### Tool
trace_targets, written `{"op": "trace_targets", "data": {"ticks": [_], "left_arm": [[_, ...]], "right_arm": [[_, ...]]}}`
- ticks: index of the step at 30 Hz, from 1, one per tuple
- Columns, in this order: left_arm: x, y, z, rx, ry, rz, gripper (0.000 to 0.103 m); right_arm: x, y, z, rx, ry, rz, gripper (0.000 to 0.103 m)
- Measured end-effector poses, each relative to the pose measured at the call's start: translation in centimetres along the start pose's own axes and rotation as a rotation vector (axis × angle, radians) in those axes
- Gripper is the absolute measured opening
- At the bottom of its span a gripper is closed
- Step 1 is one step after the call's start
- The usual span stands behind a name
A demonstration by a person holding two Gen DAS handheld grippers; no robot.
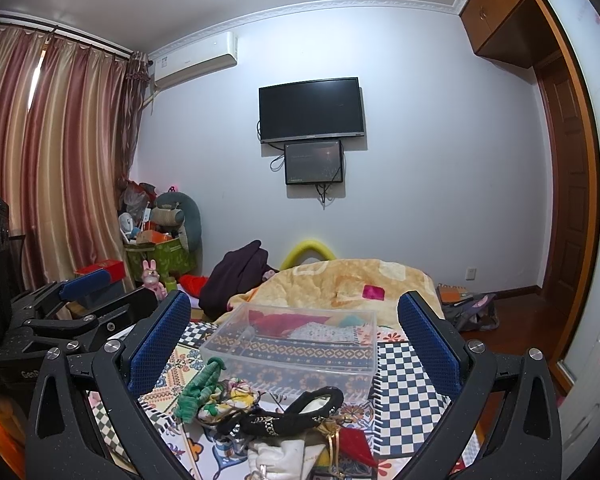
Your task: Organize soft objects
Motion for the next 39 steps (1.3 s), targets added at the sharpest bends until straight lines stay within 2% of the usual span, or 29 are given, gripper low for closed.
{"op": "trace_targets", "data": {"ticks": [18, 24, 28, 33, 34, 36, 39], "left_arm": [[0.1, 0.2, -0.4, -0.011, 0.006, 0.004, 0.103], [-0.8, -0.3, 0.5, -0.004, -0.023, 0.011, 0.103], [-2.9, -1.4, 2.3, 0.002, -0.085, -0.001, 0.103], [-6.5, -2.9, 4.6, 0.023, -0.180, -0.018, 0.103], [-7.4, -3.3, 5.1, 0.034, -0.199, -0.021, 0.102], [-8.8, -3.9, 6.0, 0.048, -0.237, -0.025, 0.094], [-10.9, -4.7, 7.3, 0.063, -0.296, -0.038, 0.085]], "right_arm": [[-0.1, 0.1, 0.0, -0.009, 0.000, 0.006, 0.103], [-1.2, 1.0, 0.8, -0.030, -0.022, 0.014, 0.103], [-3.1, 2.3, 2.0, -0.044, -0.078, 0.030, 0.103], [-6.2, 3.0, 3.4, -0.009, -0.170, 0.070, 0.099], [-6.9, 3.1, 3.8, -0.004, -0.192, 0.075, 0.097], [-7.9, 3.0, 4.5, 0.014, -0.230, 0.082, 0.087], [-9.4, 3.1, 5.0, 0.035, -0.274, 0.087, 0.080]]}}
Point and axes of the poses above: each gripper's, at about its wrist camera, not at the fingertips, and z roughly the way its jaws point, y to its right, x to its top, the point moved 9 cm from there along z, roughly the way its jaws point, and after that the axes turned 4 degrees about -z, right-handed, at the moved point
